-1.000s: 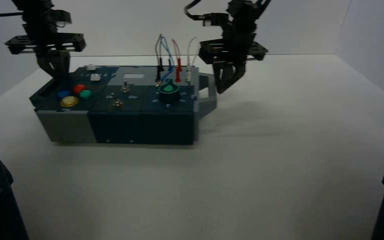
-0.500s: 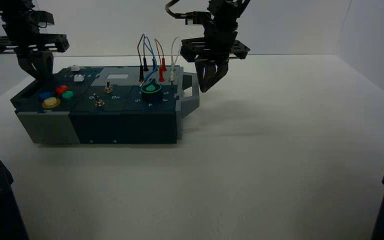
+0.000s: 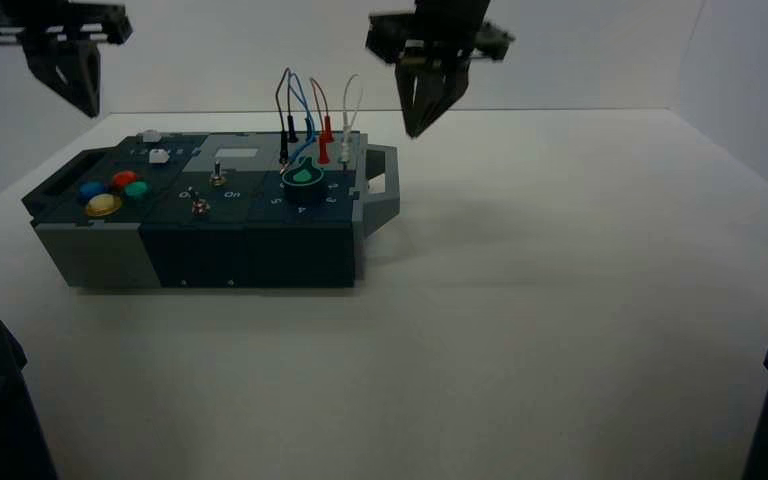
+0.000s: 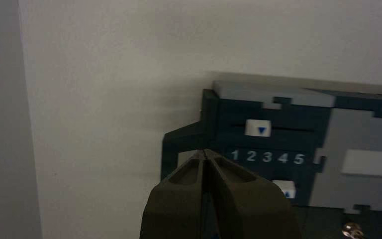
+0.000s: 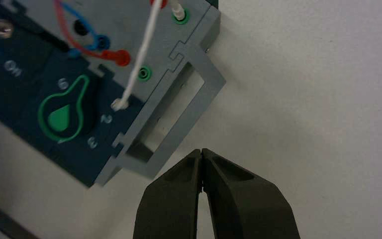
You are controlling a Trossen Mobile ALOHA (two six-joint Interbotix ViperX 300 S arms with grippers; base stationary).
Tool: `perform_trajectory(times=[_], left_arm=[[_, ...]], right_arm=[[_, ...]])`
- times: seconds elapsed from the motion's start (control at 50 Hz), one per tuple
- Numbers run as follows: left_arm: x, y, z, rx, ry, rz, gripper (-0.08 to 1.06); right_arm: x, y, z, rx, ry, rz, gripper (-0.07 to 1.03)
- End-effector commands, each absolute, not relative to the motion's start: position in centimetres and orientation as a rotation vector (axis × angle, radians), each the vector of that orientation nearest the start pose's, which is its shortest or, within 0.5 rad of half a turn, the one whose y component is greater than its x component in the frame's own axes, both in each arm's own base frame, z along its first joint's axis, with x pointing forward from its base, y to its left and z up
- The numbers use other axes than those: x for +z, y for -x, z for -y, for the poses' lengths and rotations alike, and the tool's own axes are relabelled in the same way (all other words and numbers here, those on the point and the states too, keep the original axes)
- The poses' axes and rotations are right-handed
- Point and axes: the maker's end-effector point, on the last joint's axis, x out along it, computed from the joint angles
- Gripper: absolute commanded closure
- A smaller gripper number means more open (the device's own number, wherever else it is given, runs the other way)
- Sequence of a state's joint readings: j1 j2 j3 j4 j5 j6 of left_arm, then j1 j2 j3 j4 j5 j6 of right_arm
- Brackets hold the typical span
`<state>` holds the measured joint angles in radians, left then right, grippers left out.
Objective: Move the box to the left.
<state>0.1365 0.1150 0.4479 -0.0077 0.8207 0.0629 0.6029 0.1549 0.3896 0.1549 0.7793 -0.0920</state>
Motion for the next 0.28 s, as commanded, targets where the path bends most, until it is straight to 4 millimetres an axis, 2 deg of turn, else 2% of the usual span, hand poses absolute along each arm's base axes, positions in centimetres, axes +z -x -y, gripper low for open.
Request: perform_trajectory(times=[0.02, 0.28], left_arm=[[10.6, -38.7, -4.3, 0.05, 0.027, -1.321, 1.01], [10.9, -39.1, -2.3, 0.009, -0.004, -1.313, 1.01]], right_arm=[[12.4, -32.5, -24.8, 0.61, 0.303, -1.242, 0.98], [13.5, -31.6, -24.3, 0.616, 0.301, -1.23, 0.98]])
